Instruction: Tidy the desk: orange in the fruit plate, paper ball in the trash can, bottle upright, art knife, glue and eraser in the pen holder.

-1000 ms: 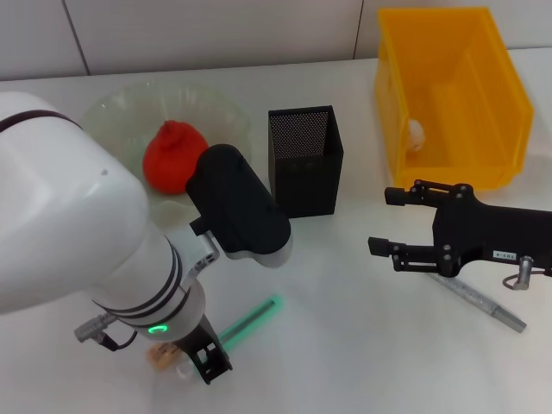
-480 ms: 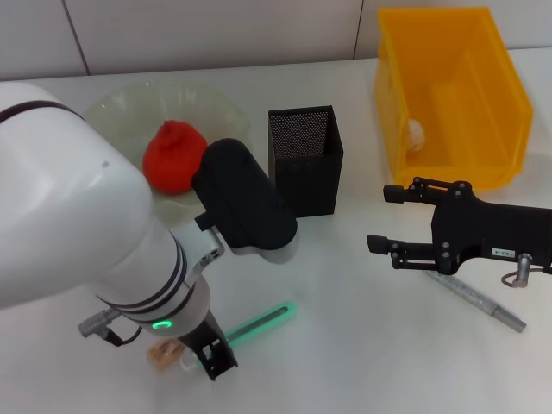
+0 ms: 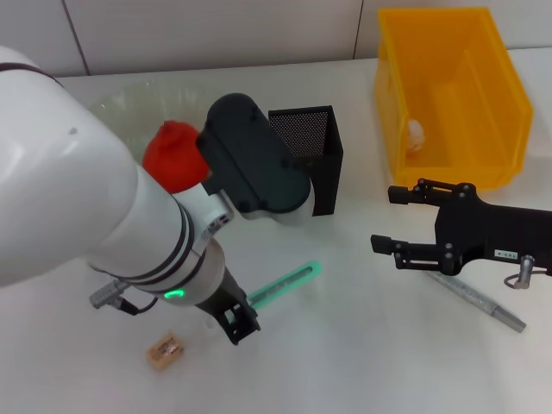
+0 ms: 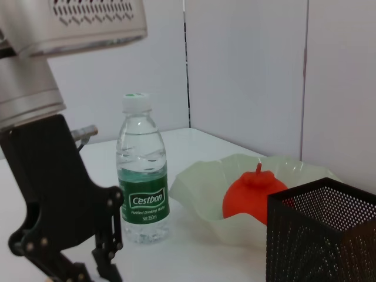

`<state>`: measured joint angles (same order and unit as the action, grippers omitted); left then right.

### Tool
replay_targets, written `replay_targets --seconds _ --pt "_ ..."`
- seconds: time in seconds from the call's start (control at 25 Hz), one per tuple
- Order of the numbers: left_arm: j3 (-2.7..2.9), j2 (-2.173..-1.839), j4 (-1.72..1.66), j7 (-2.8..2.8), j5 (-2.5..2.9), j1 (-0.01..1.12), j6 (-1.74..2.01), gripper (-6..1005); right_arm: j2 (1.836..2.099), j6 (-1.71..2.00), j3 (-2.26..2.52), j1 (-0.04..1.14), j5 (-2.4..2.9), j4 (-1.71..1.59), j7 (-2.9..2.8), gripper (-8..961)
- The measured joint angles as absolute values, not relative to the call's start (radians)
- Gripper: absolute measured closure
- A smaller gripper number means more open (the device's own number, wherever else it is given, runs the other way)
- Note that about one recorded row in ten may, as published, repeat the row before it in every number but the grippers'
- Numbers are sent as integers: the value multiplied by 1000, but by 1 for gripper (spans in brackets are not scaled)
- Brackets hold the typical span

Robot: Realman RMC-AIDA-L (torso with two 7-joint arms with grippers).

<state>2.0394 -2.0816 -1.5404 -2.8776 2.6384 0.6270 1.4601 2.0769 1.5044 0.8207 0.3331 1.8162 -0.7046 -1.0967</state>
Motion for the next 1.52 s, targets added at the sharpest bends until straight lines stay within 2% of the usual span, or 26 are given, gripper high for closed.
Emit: replay_targets --seconds 1.04,1.52 --pt "2011 -2082 -1581 -2876 2694 628 1383 802 2077 1494 805 330 1816 -699 -1097 185" --pt "1971 -2080 -1751 -2863 2696 612 1354 798 2077 1473 802 328 1816 -682 -1085 184"
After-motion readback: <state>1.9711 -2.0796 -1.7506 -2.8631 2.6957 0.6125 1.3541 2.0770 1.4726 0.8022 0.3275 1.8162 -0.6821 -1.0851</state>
